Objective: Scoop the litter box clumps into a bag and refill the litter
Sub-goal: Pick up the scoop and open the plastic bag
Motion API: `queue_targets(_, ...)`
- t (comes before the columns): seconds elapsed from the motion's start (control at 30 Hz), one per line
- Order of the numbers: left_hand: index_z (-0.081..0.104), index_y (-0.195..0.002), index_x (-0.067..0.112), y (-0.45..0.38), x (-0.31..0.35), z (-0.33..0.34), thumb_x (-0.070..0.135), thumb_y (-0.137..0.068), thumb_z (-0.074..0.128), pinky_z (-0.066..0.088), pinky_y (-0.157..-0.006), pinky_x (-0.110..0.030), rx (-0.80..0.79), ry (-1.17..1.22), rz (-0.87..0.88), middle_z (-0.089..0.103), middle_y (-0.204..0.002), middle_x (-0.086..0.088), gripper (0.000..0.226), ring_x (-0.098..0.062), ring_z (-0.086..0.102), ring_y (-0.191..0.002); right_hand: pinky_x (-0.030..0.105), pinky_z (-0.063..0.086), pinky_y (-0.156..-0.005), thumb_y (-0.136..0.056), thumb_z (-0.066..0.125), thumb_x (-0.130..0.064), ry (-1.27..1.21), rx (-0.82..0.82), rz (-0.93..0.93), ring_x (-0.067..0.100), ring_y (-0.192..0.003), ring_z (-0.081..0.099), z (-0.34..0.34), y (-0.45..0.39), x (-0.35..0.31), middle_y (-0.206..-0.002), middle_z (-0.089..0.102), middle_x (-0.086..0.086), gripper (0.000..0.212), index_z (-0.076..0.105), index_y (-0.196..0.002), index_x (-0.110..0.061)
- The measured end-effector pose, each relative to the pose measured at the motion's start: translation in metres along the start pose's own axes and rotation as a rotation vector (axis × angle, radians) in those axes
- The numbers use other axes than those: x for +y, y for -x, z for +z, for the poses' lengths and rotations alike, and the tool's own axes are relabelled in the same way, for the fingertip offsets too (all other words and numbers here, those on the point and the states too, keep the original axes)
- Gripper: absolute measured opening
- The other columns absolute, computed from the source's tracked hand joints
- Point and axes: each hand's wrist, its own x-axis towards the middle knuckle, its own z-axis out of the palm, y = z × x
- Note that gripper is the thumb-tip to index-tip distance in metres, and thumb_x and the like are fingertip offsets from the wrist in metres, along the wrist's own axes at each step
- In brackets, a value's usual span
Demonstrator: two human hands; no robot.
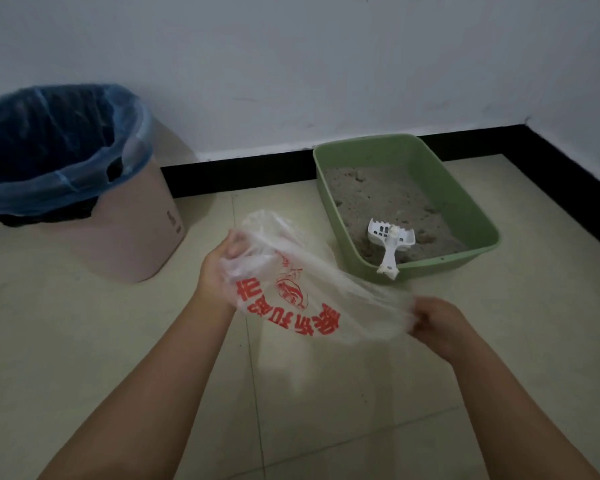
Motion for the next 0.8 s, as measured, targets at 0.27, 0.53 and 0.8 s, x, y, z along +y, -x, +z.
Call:
queue_targets(0.27,0.054,-0.079,0.015,-0.014,-0.015,0.039,0.032,-0.098,0.040,0.053,-0.059,-0.028,0.620,-0.073,0.092,0.064,-0.068,-0.001,0.029,-0.013,0.063,-0.061,0.030,0.032,-0.099,-0.088,0.042,-0.002,0.602,0.454,-0.717,0.028,-0.123,0.043,0.055,0.037,-0.063,-0.132,0.050,0.018,0.036,0.055,-0.122,0.002)
queue_targets(0.53,0.069,-0.085,0.014,-0.003,0.005,0.057,0.052,-0.065,0.062,0.059,-0.061,-0.038,0.147,0.094,-0.007,0.072,-0.079,-0.007,0.044,-0.022,0.072,-0.071,0.039,0.037,-0.104,-0.090,0.053,-0.033,1.463,0.059,-0.369,0.027,-0.127,0.042,0.082,0.030,-0.039,-0.137,0.046,0.010,0.041,0.052,-0.125,-0.012)
queue_targets(0.8,0.054,-0.073,0.017,0.011,0.002,0.026,0.003,-0.086,0.058,0.043,-0.056,-0.026,0.373,-1.245,-0.101,0.058,-0.074,-0.007,0.019,-0.020,0.054,-0.066,0.006,0.035,-0.030,-0.076,0.071,-0.003,-0.324,-0.286,-0.138,0.001,-0.021,0.038,0.045,0.032,-0.057,-0.029,0.048,0.001,0.015,0.058,-0.068,-0.001)
